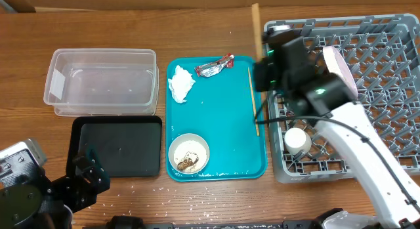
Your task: Sort waste into correct bins and load items into the dishwasher
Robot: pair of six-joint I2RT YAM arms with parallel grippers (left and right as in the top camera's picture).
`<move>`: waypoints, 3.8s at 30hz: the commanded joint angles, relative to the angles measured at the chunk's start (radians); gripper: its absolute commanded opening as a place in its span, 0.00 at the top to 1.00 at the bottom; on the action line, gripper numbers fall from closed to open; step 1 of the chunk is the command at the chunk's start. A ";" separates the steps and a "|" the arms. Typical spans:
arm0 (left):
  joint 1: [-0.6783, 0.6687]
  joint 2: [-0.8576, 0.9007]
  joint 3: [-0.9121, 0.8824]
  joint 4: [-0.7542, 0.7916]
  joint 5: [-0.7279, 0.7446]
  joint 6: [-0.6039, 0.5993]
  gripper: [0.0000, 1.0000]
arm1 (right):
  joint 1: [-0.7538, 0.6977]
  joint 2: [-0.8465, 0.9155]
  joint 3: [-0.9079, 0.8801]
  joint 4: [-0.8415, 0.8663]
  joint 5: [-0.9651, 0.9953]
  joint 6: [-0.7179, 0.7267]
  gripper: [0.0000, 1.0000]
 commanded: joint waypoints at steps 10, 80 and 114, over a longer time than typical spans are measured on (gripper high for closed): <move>0.000 -0.009 -0.001 0.002 -0.016 -0.017 0.00 | -0.130 0.261 -0.078 -0.006 0.019 -0.093 0.62; 0.000 -0.009 -0.001 0.002 -0.016 -0.017 0.00 | -0.142 0.253 -0.026 0.028 0.027 -0.077 0.57; 0.000 -0.009 -0.001 0.002 -0.016 -0.017 0.00 | -0.258 -0.984 -0.348 -0.093 0.084 -0.045 0.00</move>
